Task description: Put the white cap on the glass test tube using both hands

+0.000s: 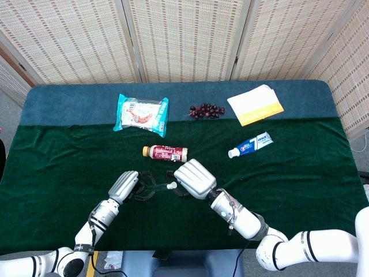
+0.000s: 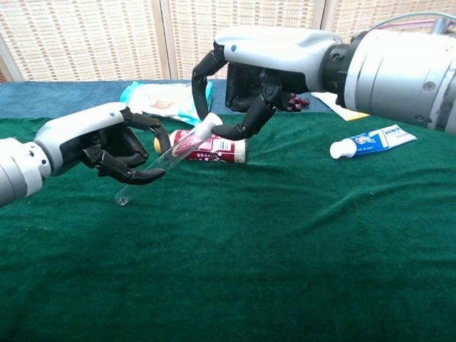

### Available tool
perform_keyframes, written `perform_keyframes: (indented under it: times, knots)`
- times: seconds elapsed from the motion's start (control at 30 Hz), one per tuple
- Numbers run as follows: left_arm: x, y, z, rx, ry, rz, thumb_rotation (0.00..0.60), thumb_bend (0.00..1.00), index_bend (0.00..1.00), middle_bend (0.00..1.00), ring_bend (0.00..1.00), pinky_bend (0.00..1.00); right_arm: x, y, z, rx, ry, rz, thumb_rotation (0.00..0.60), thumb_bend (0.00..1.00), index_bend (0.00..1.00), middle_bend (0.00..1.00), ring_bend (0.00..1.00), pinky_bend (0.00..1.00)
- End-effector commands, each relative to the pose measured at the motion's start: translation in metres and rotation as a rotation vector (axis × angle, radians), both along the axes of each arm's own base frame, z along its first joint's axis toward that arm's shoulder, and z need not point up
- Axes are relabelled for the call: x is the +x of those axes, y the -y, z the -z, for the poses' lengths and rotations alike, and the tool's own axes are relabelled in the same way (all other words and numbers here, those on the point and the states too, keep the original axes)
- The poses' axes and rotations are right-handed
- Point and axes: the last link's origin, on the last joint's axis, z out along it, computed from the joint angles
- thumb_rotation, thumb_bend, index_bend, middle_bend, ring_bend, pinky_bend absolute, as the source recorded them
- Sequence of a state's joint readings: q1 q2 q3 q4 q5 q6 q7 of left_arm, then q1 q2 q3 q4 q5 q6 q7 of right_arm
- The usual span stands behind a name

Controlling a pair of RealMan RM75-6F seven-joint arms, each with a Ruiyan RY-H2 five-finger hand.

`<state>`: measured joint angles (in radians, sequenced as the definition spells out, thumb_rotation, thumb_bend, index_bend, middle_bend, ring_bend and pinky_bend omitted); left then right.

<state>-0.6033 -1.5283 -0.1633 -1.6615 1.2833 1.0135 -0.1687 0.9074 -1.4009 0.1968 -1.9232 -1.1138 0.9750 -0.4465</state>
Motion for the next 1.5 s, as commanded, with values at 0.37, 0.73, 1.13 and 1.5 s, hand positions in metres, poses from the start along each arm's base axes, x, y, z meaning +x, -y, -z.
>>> perform_keyframes:
  times: [0.37, 0.73, 1.13, 1.5]
  knots:
    - [-0.005, -0.002, -0.002, 0.008, -0.009, -0.010, 0.600, 0.53, 0.67, 1.00, 1.00, 0.89, -0.005, 0.002, -0.001, -0.014, 0.012, 0.005, 0.574, 0.46, 0.22, 0.99, 1.00, 1.00]
    - [-0.010, -0.006, -0.010, 0.049, -0.081, 0.020, 0.600, 0.53, 0.67, 1.00, 1.00, 0.89, -0.015, 0.001, -0.026, -0.072, 0.036, 0.024, 0.576, 0.40, 0.12, 0.98, 1.00, 1.00]
    - [-0.017, -0.018, 0.009, 0.176, -0.407, 0.099, 0.600, 0.53, 0.67, 1.00, 1.00, 0.89, -0.075, 0.002, -0.080, -0.235, -0.007, 0.144, 0.575, 0.40, 0.12, 0.98, 1.00, 1.00]
    - [-0.013, -0.031, 0.033, 0.171, -0.512, 0.040, 0.600, 0.53, 0.64, 1.00, 1.00, 0.89, -0.131, 0.000, -0.096, -0.276, -0.032, 0.275, 0.575, 0.40, 0.12, 0.98, 1.00, 1.00]
